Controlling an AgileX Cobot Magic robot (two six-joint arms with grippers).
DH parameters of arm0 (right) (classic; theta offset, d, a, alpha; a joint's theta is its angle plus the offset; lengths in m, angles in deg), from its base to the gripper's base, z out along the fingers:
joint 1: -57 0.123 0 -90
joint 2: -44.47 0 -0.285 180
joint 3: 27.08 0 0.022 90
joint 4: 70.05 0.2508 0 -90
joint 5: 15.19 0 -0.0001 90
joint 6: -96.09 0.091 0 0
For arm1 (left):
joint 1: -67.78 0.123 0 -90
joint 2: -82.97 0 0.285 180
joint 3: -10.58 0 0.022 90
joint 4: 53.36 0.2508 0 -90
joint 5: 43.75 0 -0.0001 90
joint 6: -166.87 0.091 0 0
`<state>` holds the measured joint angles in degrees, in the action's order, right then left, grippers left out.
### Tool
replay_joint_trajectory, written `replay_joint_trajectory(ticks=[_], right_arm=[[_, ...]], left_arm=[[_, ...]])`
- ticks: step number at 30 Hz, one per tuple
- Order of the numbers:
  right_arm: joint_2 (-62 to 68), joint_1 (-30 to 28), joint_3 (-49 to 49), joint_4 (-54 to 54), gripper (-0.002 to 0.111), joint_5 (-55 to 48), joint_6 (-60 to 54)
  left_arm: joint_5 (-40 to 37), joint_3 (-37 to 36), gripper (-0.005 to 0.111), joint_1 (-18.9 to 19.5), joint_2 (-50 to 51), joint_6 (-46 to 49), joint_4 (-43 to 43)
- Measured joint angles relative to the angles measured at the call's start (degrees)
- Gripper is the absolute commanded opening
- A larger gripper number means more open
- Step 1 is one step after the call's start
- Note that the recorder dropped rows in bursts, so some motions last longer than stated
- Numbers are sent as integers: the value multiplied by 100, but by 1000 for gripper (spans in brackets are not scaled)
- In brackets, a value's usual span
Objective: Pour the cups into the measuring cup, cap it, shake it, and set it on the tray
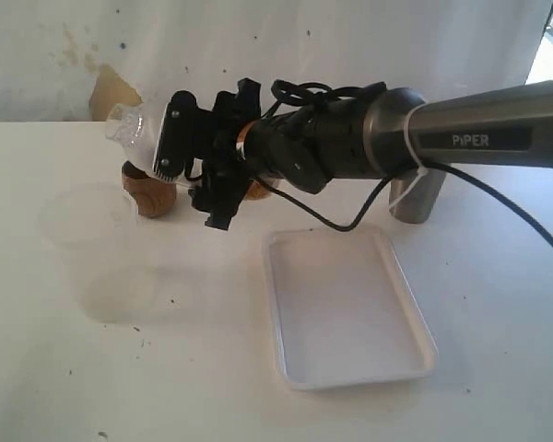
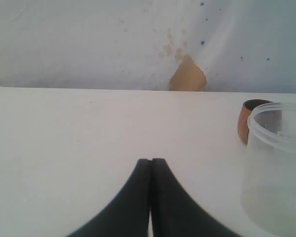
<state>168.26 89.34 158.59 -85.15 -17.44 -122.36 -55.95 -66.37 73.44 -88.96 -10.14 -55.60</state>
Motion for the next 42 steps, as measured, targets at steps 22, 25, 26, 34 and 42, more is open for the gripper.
replay_joint_trajectory(ticks=[22, 25, 26, 34, 42], right_arm=[[0, 0, 24, 0, 0, -436, -1159], [0, 0, 24, 0, 0, -486, -1235], [0, 0, 24, 0, 0, -494, -1265], [-86, 90, 24, 0, 0, -494, -1320], [-371, 137, 24, 0, 0, -341, -1320]], left_arm=[[0, 0, 0, 0, 0, 0, 0], [0, 0, 0, 0, 0, 0, 0], [0, 0, 0, 0, 0, 0, 0], [0, 0, 0, 0, 0, 0, 0], [0, 0, 0, 0, 0, 0, 0]])
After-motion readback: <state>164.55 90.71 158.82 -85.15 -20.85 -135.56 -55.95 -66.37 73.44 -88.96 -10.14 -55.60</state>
